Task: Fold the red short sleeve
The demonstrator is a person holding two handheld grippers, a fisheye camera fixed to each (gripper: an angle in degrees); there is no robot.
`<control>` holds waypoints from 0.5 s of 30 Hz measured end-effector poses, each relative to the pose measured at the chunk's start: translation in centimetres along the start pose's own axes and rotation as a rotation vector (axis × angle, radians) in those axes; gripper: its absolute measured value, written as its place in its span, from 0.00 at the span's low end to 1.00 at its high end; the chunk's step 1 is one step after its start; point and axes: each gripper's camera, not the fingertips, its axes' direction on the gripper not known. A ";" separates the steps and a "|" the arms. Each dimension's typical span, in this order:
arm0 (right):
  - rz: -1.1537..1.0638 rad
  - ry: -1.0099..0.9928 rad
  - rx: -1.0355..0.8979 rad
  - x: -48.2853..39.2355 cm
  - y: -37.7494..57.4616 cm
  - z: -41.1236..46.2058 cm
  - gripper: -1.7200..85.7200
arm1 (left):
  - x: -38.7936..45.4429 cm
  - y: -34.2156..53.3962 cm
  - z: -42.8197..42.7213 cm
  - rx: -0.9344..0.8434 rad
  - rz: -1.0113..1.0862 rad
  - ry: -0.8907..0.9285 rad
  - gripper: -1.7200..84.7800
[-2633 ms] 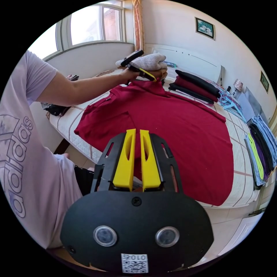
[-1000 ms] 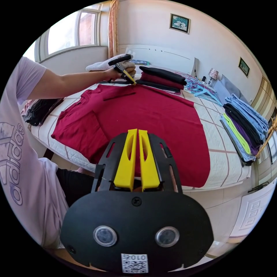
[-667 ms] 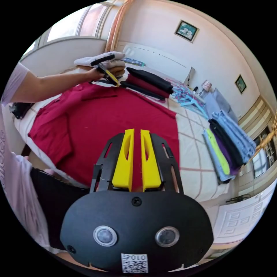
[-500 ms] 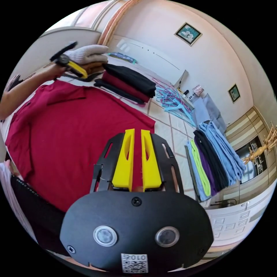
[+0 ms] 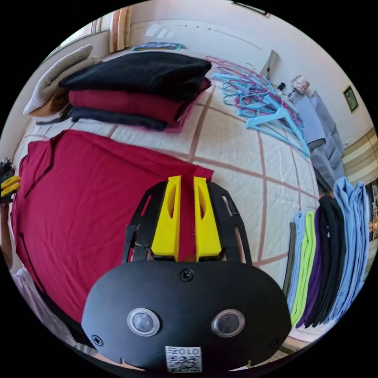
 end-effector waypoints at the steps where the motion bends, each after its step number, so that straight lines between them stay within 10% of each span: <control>1: 0.018 0.007 0.016 0.3 -0.4 0.0 0.11 | 0.0 0.2 -0.1 0.011 -0.020 0.007 0.07; 11: 0.018 -0.027 -0.187 -1.5 3.1 -0.9 0.12 | -1.5 -0.4 1.4 -0.135 -0.006 0.057 0.08; 15: 0.104 0.075 0.084 -4.4 11.0 -9.1 0.11 | -4.3 1.2 -3.5 0.065 -0.116 0.035 0.08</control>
